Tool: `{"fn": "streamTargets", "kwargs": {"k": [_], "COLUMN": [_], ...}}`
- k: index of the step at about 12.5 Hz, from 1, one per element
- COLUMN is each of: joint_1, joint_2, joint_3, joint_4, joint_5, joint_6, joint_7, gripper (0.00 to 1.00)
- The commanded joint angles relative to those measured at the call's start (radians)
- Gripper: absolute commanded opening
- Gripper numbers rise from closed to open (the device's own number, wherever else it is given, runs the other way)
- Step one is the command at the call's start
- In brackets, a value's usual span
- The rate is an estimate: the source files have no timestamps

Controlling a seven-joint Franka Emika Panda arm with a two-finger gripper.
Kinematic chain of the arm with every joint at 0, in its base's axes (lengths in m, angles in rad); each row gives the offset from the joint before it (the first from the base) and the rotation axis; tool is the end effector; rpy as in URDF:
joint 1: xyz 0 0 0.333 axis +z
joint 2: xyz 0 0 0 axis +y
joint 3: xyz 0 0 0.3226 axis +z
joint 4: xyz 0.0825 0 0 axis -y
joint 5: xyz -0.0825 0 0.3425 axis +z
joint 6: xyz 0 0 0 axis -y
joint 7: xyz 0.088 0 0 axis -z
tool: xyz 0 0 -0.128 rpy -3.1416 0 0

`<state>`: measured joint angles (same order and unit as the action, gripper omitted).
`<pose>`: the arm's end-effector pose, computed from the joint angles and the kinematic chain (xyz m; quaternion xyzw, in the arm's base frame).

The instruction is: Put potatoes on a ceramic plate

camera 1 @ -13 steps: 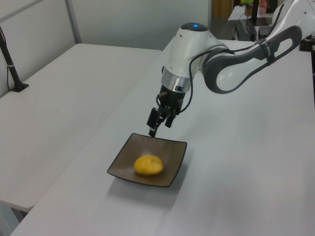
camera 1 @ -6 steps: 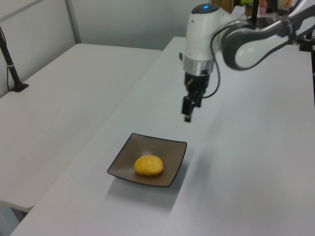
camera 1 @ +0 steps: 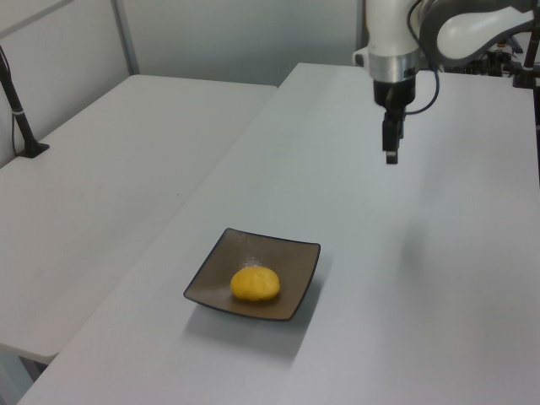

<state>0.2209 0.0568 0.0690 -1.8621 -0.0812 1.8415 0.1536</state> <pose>0.5091 0.1428 0.4770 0.9953 0.0803 -0.0296 0.0443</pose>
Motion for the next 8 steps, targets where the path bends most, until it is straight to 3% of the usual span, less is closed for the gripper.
{"fn": "streamTargets", "kwargs": {"k": [1,6,8], "joint_1": [-0.116,-0.215,-0.215], "joint_2": [-0.109,-0.098,-0.097], "joint_3": [-0.026,-0.031,-0.032], "joint_4": [-0.069,0.015,0.015], "joint_5": [0.067,0.073,0.075], "joint_6": [0.011,0.002,0.002], "joint_7": [-0.046,-0.071,-0.075], "gripper": [1.0,1.0,1.0]}}
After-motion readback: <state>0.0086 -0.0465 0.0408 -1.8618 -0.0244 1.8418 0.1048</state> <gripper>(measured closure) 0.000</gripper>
